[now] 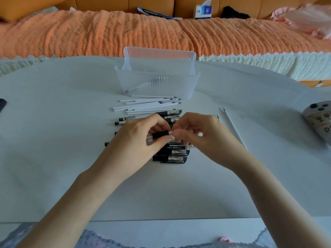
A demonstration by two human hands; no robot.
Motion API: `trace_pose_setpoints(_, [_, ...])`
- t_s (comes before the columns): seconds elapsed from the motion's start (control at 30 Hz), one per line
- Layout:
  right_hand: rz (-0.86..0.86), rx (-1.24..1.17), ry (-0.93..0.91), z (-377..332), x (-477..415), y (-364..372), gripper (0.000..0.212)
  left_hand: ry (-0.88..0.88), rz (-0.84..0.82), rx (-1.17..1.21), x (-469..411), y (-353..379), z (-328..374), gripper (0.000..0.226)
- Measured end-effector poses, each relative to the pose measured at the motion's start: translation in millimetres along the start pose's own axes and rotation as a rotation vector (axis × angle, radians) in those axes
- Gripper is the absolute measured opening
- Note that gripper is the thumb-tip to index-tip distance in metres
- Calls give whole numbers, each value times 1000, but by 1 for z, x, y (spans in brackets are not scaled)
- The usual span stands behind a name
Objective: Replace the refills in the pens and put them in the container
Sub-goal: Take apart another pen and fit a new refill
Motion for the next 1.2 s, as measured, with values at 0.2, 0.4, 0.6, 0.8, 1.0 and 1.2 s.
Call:
trace_pose_setpoints(0.2, [9, -8, 9, -1, -1, -3, 15, 20, 14, 17, -1, -3, 2, 19])
trace_pose_setpoints(0.4, [1, 36, -2, -1, 0, 0, 20, 23, 14, 22, -1, -2, 3, 18])
trace_pose_setpoints(0.6, [15, 19, -1, -1, -2, -5, 19, 23, 14, 3, -2, -2, 2, 16])
trace_pose_setpoints(0.8, [40, 47, 23, 0, 0, -5, 33, 21, 12, 12, -1, -1, 2, 16])
trace_pose_setpoints(1.0, [-1, 32, 3, 0, 0, -2, 10, 18, 13, 14, -1, -2, 1, 17])
trace_pose_setpoints(1.2, [33, -21, 21, -1, 0, -7, 22, 21, 27, -10, -1, -4, 1, 16])
Point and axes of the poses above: each hand's wrist, its own x-axis away from the middle knuckle, its own y-axis out of the palm, z = x × y, the point moved 9 cm from there along -x, towards the middle knuckle, and after that the axes turned 1 degree about z, right-handed, at the moved point
